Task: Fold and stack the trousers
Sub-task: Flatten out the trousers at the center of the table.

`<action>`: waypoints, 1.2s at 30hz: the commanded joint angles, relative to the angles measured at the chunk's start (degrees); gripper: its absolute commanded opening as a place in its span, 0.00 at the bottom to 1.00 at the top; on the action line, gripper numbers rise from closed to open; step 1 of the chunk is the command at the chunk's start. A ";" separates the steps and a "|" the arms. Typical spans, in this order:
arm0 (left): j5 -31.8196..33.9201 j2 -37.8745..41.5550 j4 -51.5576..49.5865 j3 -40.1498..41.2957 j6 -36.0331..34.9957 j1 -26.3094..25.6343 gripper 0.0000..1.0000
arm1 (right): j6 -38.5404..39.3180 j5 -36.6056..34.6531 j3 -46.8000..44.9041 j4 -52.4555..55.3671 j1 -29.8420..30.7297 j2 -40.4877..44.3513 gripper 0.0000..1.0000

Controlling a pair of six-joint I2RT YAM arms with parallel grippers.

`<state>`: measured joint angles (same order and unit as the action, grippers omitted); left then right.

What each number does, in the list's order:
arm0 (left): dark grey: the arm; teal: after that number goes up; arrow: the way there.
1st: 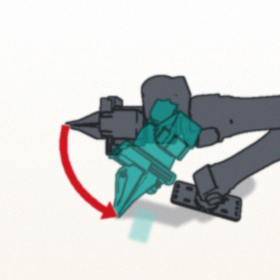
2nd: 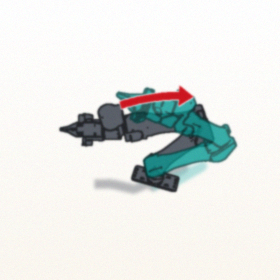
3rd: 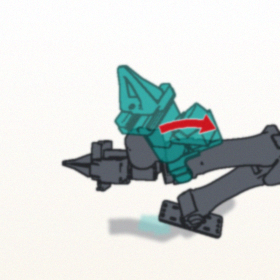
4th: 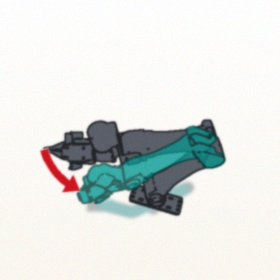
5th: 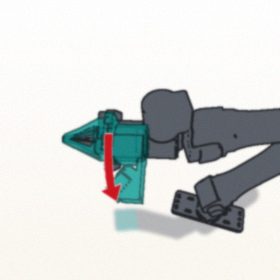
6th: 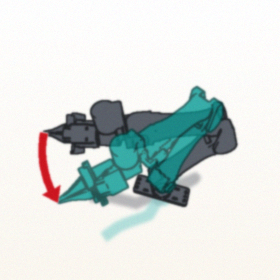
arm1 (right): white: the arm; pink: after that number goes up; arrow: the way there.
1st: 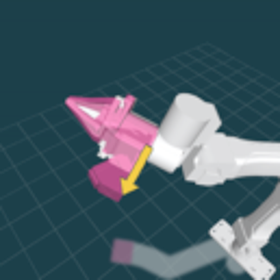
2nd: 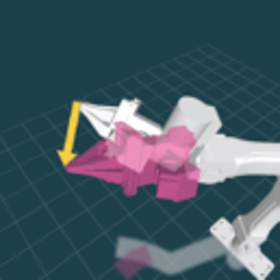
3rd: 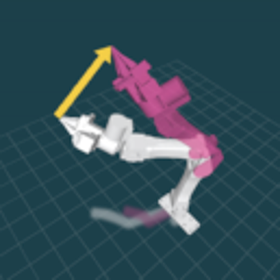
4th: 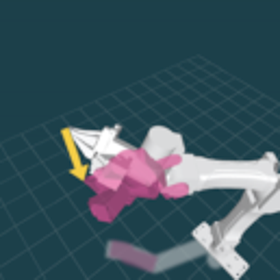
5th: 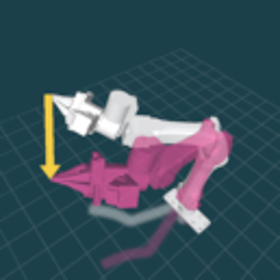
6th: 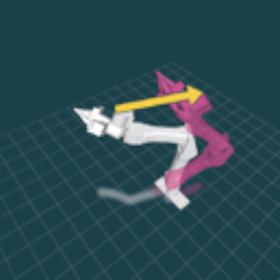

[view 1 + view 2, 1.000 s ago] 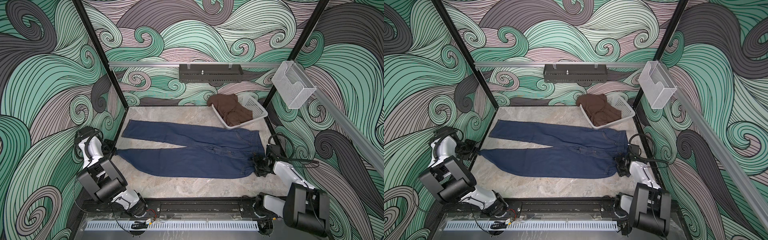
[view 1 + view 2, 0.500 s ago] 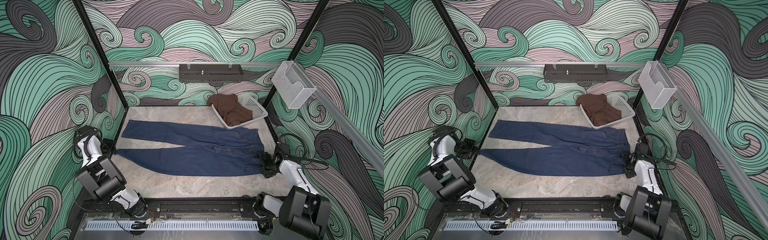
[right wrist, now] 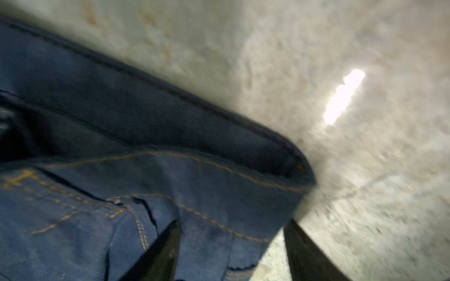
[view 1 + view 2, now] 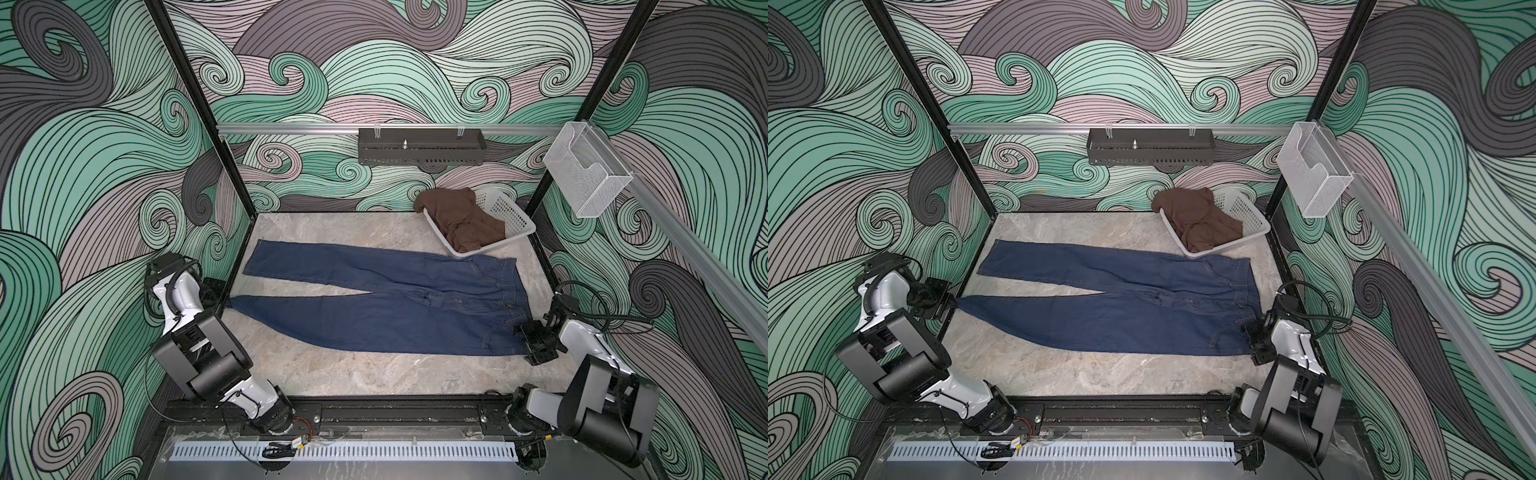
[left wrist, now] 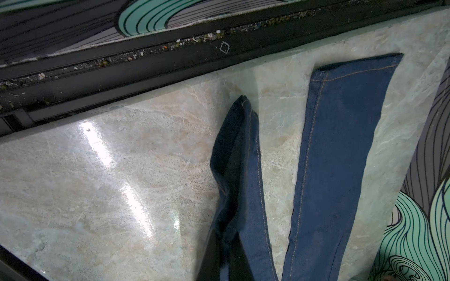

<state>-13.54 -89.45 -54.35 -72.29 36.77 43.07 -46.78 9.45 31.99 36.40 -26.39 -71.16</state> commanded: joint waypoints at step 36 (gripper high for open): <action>-7.38 -0.78 -11.77 -22.02 1.47 3.14 0.00 | -8.97 15.07 28.23 13.21 1.89 5.05 0.00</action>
<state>-22.17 -93.12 -64.82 -96.95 40.36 44.03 -56.53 24.60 65.01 46.17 -23.68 -68.20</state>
